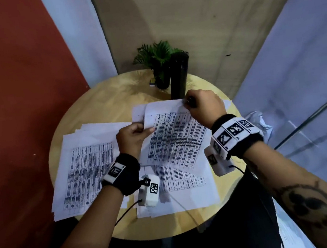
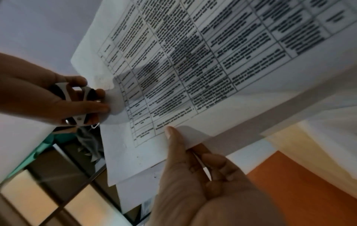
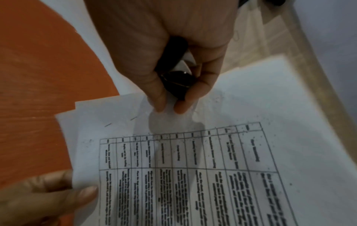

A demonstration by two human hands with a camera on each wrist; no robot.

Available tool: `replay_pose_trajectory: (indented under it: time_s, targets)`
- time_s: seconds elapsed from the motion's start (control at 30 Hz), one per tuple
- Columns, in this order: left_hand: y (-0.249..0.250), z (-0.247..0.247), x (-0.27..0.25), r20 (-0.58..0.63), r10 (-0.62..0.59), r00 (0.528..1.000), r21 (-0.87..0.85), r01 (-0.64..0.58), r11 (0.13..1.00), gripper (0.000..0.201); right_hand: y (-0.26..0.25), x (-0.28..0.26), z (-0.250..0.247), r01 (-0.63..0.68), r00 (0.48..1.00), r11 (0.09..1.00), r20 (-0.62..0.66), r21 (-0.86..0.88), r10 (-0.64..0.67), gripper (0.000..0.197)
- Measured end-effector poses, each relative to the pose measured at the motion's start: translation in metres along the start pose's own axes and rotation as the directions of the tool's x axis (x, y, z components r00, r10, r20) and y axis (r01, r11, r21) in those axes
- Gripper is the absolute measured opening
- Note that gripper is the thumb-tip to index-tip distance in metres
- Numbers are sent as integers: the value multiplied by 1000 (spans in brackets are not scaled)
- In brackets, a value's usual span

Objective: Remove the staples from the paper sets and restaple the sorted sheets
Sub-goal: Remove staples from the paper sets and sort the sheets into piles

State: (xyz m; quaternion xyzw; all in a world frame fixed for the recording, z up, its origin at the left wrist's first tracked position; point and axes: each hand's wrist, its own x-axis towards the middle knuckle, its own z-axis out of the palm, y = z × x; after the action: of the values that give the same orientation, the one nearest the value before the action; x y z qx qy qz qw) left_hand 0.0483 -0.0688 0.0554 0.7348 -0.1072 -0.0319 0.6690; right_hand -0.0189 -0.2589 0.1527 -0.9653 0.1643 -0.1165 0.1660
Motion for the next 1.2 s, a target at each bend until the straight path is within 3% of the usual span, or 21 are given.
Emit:
replay_pose_trajectory:
  time_s: [0.13, 0.23, 0.33, 0.43, 0.57, 0.7, 0.8, 0.9, 0.97, 1.0, 1.07, 1.13, 1.2]
  targets:
    - [28, -11, -3, -94, 90, 992, 8, -89, 996, 34, -23, -9, -28, 52, 997, 998, -63, -42, -54, 11]
    - [63, -17, -5, -198, 216, 956, 71, -206, 976, 53, -38, -16, -48, 82, 992, 994, -90, -66, -88, 15]
    - [99, -23, -2, -136, 243, 960, -26, -249, 968, 66, -50, -21, -65, 124, 983, 990, -126, -71, -132, 15]
    - [129, -28, -4, 1, 210, 978, -127, -208, 970, 61, -61, -28, -82, 150, 974, 987, -160, -64, -159, 14]
    - [157, -30, -14, 60, 257, 965, -173, -243, 954, 23, -67, -35, -105, 152, 967, 987, -200, -43, -158, 14]
    - [179, -29, -22, 80, 337, 938, -162, -321, 933, 29, -70, -39, -125, 133, 971, 991, -199, 5, -130, 11]
    - [189, -31, -23, 83, 358, 930, -131, -346, 929, 17, -70, -41, -134, 175, 960, 983, -231, 58, -158, 9]
    - [198, -33, -26, 51, 392, 918, -130, -383, 914, 20, -69, -43, -140, 295, 879, 935, -440, 198, -185, 15]
    - [206, -34, -30, 45, 403, 914, -136, -394, 909, 20, -72, -49, -146, 347, 810, 889, -573, 299, -124, 25]
    - [209, -35, -31, 36, 403, 914, -143, -394, 908, 17, -75, -52, -149, 345, 802, 870, -592, 352, -78, 32]
    - [212, -35, -31, 24, 404, 915, -149, -396, 906, 22, -80, -57, -150, 318, 848, 822, -530, 473, -22, 40]
    - [213, -35, -32, 16, 396, 918, -139, -390, 910, 44, -86, -60, -145, 293, 918, 739, -395, 607, -39, 39]
    - [216, -34, -36, 15, 385, 923, -133, -380, 916, 41, -90, -59, -141, 248, 963, 662, -255, 707, -88, 37]
